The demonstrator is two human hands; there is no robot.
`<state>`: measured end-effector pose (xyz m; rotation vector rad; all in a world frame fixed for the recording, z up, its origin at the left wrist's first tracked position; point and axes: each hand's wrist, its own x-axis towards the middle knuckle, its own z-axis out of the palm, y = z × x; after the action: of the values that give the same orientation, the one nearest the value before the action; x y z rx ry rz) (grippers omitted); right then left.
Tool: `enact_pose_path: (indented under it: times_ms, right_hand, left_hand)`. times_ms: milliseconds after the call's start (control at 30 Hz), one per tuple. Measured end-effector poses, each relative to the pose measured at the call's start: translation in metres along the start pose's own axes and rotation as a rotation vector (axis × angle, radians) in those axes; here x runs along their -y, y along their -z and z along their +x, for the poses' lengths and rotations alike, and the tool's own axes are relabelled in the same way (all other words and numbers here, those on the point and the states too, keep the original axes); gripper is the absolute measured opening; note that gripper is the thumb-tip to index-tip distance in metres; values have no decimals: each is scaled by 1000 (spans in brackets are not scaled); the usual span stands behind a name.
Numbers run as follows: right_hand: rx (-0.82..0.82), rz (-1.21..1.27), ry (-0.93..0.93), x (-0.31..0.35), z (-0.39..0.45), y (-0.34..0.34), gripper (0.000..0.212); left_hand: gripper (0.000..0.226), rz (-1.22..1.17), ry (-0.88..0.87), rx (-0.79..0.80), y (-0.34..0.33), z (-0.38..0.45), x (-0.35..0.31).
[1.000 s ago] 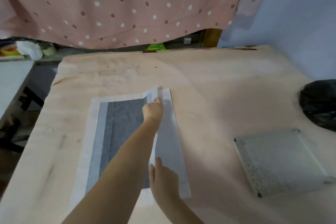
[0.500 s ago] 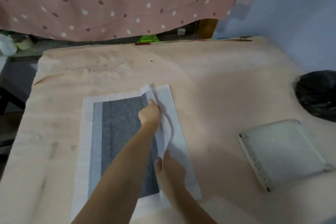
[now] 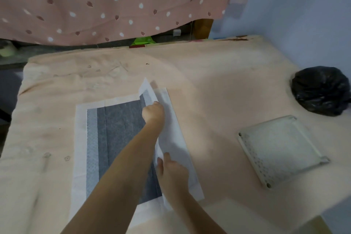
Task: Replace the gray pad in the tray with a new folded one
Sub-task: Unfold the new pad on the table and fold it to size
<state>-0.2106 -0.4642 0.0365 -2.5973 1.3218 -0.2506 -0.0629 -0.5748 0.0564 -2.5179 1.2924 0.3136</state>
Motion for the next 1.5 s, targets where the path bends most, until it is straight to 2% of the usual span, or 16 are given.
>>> enact_pose_path:
  times_ms: [33,67,133,333,433,567,667,733,833,967,1067,1167,1233,1300,1433,1500]
  right_hand:
    - [-8,25,-17,-2,0,7,47]
    - [54,91,-48,-7,0,15,39]
    - [105,171,-80,-22,4,28,32]
    - [46,308,-149,-76,12,62,32]
    - [82,299,-207,-105,16,70,31]
    - [-111,139,-141,-153,21,89,29]
    - [119,334,-167,-192,28,96,31]
    - [115,348,-211,-216,31,92,28]
    - [78,218,-228,-242,36,86,28]
    - [178,119,-277,-274,47,75,40]
    - [2,36,-265,-284,52,72,49]
    - [196,59,-258,-293,50,64,27]
    - [151,76,-216,-298,51,61,26]
    - [200,24,-212,-293,51,59,23]
    - [126,-84,-62,-277,44,54,23]
    - [125,-41,83,-269,35,47,40]
  left_hand:
    - [41,7,2,-22,5,-2,-1]
    - [41,6,10,-40,11,-3,-2]
    - [41,-2,10,-72,25,-4,-6]
    - [33,-208,71,-136,65,-2,-46]
    - [30,-238,61,-166,78,3,-78]
    - [34,-310,79,-172,86,11,-127]
    - [32,-372,94,-164,87,19,-164]
    - [29,-417,108,-160,87,26,-187]
    - [27,-495,135,-127,80,36,-212]
    - [29,-643,53,-25,60,47,-231]
    - [30,-737,-3,59,45,49,-231]
    - [30,-800,-27,81,25,42,-219]
    - [27,-819,-57,61,12,27,-204]
    - [30,-826,-75,16,-1,6,-187]
    - [45,-684,-161,-145,-39,-52,-149]
    - [57,-576,-226,-162,-63,-87,-131]
